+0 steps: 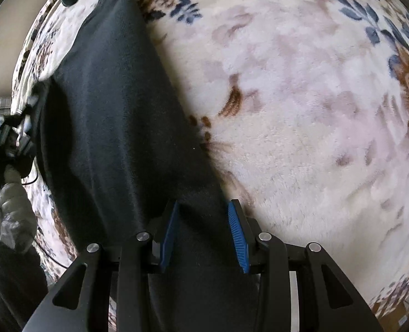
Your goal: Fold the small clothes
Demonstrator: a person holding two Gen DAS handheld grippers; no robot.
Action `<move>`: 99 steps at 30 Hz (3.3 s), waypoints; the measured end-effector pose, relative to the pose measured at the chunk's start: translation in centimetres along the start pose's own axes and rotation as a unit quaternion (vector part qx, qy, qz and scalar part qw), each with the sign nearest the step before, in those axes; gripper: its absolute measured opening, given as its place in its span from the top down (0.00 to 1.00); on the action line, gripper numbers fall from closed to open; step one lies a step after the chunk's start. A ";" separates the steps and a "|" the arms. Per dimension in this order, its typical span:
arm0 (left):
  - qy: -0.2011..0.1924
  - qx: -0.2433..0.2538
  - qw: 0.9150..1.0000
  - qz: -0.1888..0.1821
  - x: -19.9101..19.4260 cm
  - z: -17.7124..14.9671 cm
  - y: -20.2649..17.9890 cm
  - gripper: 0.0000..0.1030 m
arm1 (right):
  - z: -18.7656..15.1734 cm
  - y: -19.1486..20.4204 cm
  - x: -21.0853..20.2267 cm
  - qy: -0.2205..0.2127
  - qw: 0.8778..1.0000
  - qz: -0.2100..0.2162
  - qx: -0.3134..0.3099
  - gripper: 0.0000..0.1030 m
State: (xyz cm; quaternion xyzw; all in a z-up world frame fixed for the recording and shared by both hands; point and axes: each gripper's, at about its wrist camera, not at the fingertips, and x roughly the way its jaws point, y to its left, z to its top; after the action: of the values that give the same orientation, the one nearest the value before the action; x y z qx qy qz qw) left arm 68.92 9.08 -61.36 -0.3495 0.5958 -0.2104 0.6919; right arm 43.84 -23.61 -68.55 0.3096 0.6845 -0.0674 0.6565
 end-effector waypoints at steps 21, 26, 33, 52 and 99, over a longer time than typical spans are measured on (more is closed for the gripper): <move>0.002 0.085 0.996 -0.031 0.6 -3.1 -5.2 0.92 | 0.5 -0.8 -0.7 -0.004 1.000 -0.015 0.006 0.62; -0.002 -0.094 0.994 -0.056 -1.1 -0.5 3.6 0.78 | 0.1 -1.9 -1.4 -0.001 1.000 -0.003 0.018 0.62; 0.006 0.013 1.000 0.015 -2.8 -2.5 -1.7 0.43 | -0.1 -2.0 -1.8 0.002 1.000 0.004 0.022 0.62; 0.032 0.100 0.989 0.103 -2.2 -12.9 -2.8 0.89 | -3.8 -3.4 0.0 0.038 0.999 -0.005 0.016 0.62; 0.113 0.030 0.986 0.121 -5.6 -28.7 0.0 0.53 | -18.0 -5.9 0.6 0.175 0.983 0.031 -0.047 0.54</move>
State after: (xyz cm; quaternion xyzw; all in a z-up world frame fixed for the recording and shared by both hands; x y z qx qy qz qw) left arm 39.89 6.41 -58.88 -0.2277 0.7016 -0.1815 0.6504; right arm 25.44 -19.14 -68.70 0.3065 0.7813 0.0402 0.5423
